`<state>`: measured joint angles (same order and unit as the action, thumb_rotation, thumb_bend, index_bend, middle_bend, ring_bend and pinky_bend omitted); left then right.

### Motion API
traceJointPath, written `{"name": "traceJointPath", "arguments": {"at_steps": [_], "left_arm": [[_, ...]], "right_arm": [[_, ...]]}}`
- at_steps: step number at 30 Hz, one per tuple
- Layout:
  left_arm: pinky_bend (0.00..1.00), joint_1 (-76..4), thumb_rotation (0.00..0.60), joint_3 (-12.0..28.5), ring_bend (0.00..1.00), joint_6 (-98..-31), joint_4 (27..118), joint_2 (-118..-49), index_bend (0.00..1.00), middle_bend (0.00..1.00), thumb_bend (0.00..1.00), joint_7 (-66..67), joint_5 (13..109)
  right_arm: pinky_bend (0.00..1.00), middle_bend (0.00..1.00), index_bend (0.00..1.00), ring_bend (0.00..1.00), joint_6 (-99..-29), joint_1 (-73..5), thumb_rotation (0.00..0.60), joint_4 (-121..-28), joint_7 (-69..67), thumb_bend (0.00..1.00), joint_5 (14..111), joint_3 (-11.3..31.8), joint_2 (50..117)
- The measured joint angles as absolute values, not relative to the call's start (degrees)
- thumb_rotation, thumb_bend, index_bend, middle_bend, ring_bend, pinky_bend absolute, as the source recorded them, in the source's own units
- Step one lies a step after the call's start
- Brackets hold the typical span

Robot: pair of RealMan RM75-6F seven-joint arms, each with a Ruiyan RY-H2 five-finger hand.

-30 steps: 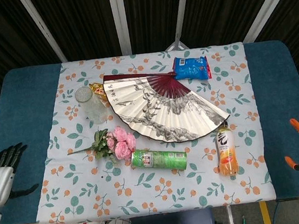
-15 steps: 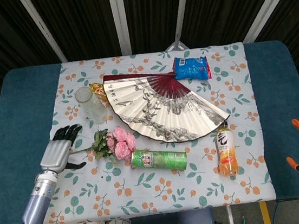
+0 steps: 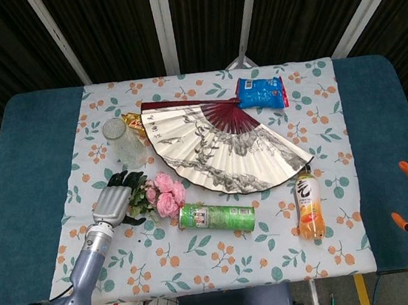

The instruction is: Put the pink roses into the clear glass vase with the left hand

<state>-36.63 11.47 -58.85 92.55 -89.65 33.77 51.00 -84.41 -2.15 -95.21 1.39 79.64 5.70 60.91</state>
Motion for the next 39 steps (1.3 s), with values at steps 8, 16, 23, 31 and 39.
{"name": "traceJointPath", "arguments": {"at_steps": [8,16,23,31,39], "left_arm": [[0.11,-39.59,0.6,11.84,0.08,-59.44,85.78,-96.0,0.15,0.19,0.23,33.62,51.74],[0.14,-41.33,0.6,11.62,0.13,-60.33,83.82,-98.49,0.26,0.3,0.28,34.83,52.63],[0.14,-41.92,0.6,10.96,0.14,-61.09,83.78,-98.96,0.33,0.36,0.32,37.33,51.9],[0.17,-42.16,0.6,10.73,0.23,-63.06,83.42,-99.71,0.46,0.53,0.42,37.46,53.34],[0.18,-41.91,0.6,10.48,0.27,-64.09,81.46,-100.75,0.52,0.58,0.44,33.6,57.49]], "right_arm": [[0.09,0.03,0.15,0.07,-84.05,-2.22,0.6,-94.91,0.65,0.24,79.26,5.85,60.88],[0.09,0.03,0.15,0.07,-84.08,-2.1,0.6,-94.95,-0.4,0.24,79.16,5.97,60.63],[0.09,0.03,0.15,0.07,-84.53,-1.78,0.6,-95.0,-1.78,0.24,78.88,6.25,60.46],[0.09,0.03,0.15,0.07,-84.94,-1.47,0.6,-95.1,-2.7,0.24,78.76,6.46,60.17],[0.09,0.03,0.15,0.07,-84.65,-1.42,0.6,-95.18,-3.17,0.24,78.52,6.51,60.06]]}}
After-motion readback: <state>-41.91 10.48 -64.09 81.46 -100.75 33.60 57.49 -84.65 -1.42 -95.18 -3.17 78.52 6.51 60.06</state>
